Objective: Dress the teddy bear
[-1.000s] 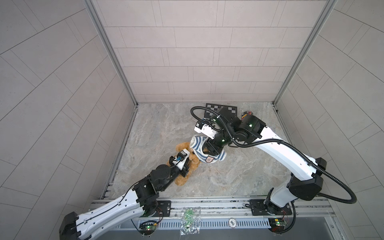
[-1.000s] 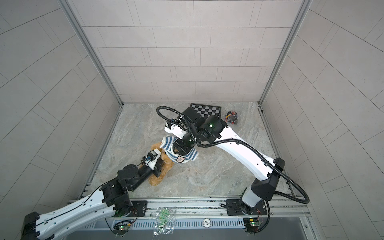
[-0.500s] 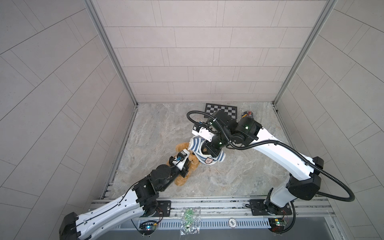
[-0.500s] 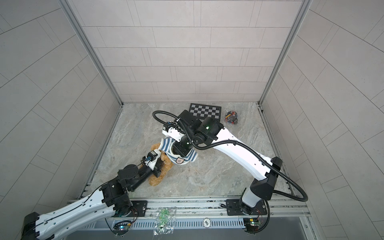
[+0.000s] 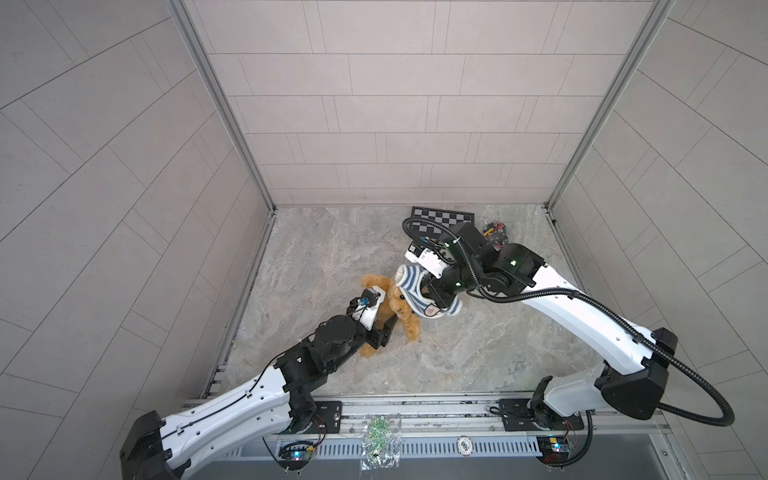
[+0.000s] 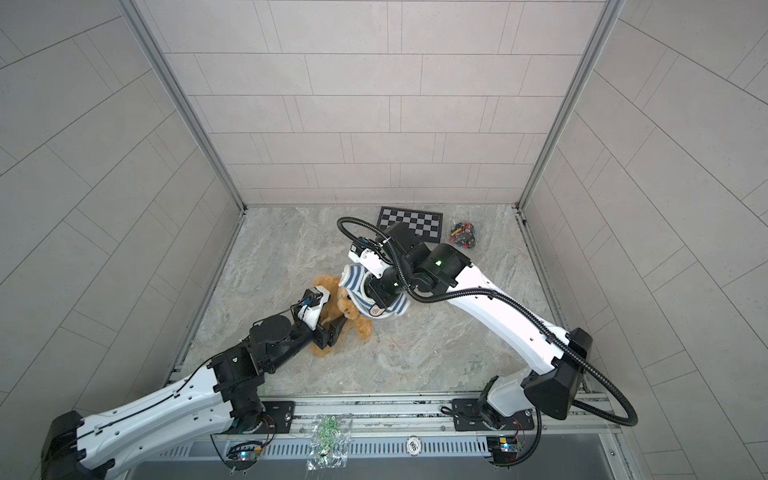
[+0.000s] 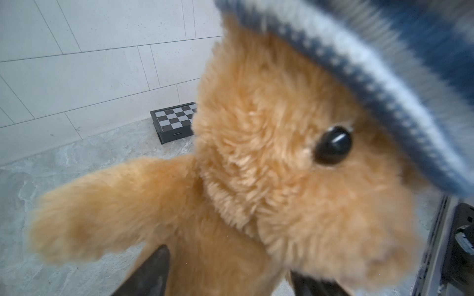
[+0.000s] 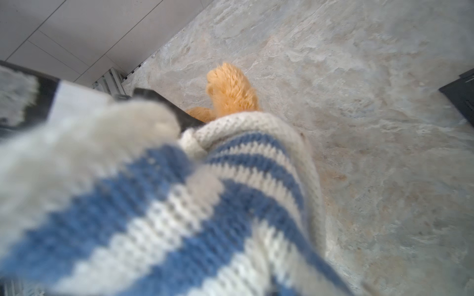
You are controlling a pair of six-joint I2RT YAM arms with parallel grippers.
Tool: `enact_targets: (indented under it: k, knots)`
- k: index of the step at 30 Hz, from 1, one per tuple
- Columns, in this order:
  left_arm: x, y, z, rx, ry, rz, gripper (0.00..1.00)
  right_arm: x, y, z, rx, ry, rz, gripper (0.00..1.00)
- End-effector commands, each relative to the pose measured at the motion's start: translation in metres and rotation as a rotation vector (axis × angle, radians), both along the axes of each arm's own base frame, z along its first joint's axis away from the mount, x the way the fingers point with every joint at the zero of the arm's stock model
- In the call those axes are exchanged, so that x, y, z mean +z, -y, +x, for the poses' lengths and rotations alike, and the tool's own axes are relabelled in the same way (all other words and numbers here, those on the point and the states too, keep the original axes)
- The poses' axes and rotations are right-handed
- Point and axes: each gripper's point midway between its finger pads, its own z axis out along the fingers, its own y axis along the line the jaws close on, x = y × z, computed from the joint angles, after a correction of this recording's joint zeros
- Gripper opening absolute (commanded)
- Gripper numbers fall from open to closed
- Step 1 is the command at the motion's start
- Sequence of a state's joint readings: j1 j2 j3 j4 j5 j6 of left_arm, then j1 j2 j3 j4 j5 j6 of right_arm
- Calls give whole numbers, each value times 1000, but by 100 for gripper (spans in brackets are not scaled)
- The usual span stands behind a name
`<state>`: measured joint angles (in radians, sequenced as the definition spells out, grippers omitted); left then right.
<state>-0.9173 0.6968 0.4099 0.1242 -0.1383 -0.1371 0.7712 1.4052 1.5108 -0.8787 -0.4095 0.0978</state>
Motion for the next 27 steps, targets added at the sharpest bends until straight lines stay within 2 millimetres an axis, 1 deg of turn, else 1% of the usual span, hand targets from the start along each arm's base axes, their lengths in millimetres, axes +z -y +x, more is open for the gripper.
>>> enact_targets:
  k: [1,4,6,9,13,16,18,21,27]
  knots:
    - [9,2,3,-7,-127,-146,85,11,6,19,8,151,30,0]
    - [13,-6,3,-8,-227,-267,85,7,14,29,9,216,30,0]
    - [23,-12,2,-2,-278,-347,82,6,15,30,29,246,41,0]
    - [40,-15,4,15,-356,-461,72,5,10,27,88,291,67,0]
    - [57,-9,15,34,-415,-559,55,1,5,29,117,343,92,0]
    - [70,-2,21,17,-419,-595,47,-6,3,31,119,356,98,0]
    - [74,5,25,0,-426,-581,46,-8,2,32,124,357,103,0]
    - [76,14,30,-19,-435,-577,45,-8,-1,30,135,367,131,0]
    - [77,23,37,-26,-429,-579,43,-7,-3,23,162,380,170,0]
